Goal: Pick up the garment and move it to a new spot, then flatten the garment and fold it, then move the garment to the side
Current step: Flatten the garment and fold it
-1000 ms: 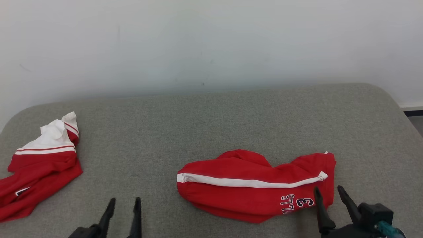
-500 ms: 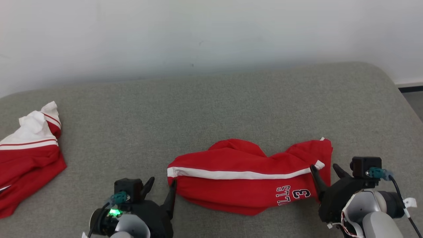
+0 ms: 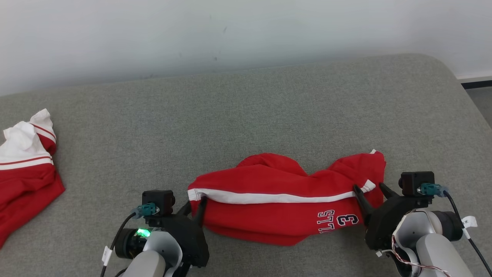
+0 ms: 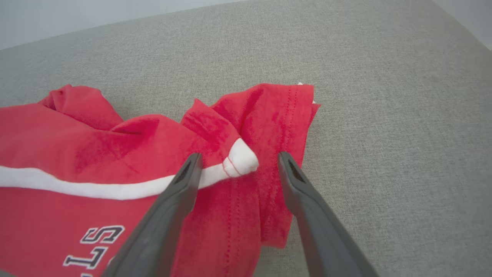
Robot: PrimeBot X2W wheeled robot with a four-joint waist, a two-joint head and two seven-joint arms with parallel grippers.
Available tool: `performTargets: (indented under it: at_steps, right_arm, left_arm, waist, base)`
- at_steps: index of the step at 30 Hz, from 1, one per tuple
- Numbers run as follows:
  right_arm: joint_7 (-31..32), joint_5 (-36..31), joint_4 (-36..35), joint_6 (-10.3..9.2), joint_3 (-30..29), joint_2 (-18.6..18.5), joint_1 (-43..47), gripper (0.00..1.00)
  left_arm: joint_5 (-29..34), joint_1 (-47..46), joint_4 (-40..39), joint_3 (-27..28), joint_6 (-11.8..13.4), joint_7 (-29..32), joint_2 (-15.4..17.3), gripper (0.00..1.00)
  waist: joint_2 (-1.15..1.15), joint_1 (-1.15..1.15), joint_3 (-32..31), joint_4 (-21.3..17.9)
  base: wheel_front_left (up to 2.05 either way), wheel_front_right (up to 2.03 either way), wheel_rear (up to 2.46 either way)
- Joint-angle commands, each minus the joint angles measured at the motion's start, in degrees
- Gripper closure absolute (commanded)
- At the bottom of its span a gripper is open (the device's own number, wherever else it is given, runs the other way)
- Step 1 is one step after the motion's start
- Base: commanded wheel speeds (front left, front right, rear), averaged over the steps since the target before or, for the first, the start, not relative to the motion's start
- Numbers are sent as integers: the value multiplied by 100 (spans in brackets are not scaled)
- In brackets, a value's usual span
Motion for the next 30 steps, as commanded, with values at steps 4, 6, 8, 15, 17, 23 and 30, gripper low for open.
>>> performTargets:
  at_steps: [4,6,8,15,17,23,30]
  right_arm:
    - [-84,206,52,-15,171,-94,-92,0]
    - [-98,263,55,-14,223,-130,-115,0]
    - [-63,332,92,-14,286,-157,-136,0]
    - [-1,443,159,-15,503,-273,-144,100]
    - [-27,442,113,-14,554,-284,-105,100]
    - [-204,682,-427,-14,533,-278,-186,100]
    - [251,1611,-932,-14,379,-96,-1105,100]
  left_arm:
    - [-114,-107,60,-101,9,-195,13,100]
    - [-137,-125,58,-156,-11,-240,12,100]
    - [-145,-150,74,-216,-24,-269,12,100]
    - [-206,-210,169,-356,-34,-376,12,100]
    - [-227,-212,189,-395,-33,-409,11,100]
    - [-745,-359,-45,-345,-132,-543,11,100]
    - [-2012,-1185,-442,-73,-273,-9,12,100]
  waist:
    - [-1,-1,17,2]
    - [-1,-1,32,9]
    - [-1,-1,54,20]
    - [-1,-1,88,41]
    - [-1,-1,72,37]
    - [-1,-1,-23,-21]
    - [-1,-1,191,-207]
  base:
    - [0,0,0]
    - [0,0,0]
    - [0,0,0]
    - [0,0,0]
    - [0,0,0]
    - [0,0,0]
    - [0,0,0]
